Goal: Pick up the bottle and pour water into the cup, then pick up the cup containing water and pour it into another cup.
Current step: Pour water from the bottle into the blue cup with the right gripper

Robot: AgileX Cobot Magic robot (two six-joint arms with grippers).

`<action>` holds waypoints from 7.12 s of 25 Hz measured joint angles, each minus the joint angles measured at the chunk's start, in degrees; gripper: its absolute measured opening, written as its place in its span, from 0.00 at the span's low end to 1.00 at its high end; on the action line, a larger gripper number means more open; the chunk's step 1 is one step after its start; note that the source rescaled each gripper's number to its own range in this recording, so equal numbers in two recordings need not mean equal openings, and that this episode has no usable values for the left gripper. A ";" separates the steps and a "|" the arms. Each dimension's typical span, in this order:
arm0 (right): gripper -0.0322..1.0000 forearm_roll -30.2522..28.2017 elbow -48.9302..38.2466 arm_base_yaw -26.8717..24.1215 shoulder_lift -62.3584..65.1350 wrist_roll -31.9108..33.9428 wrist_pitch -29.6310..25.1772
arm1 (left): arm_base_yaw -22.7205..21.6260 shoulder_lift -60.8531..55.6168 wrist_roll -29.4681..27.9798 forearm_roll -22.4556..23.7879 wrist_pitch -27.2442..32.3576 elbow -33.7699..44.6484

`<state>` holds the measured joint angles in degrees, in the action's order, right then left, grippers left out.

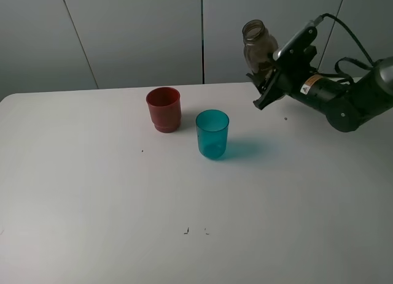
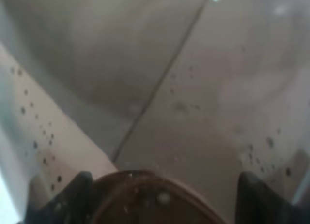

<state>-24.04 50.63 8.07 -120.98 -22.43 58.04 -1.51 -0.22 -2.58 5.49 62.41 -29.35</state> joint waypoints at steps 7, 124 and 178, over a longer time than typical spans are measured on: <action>0.06 -1.57 0.00 0.86 0.00 -6.06 -0.08 | 0.00 0.00 0.00 0.00 0.00 0.00; 0.06 -2.30 0.00 2.56 0.26 -64.53 -3.61 | 0.00 0.00 0.13 0.00 0.00 0.00; 0.06 -3.98 0.34 2.56 0.35 -66.72 -3.15 | 0.00 0.00 0.01 0.00 0.00 0.00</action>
<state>-28.02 50.97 10.64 -120.63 -89.15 54.90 -1.51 -0.22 -2.56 5.49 62.41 -29.35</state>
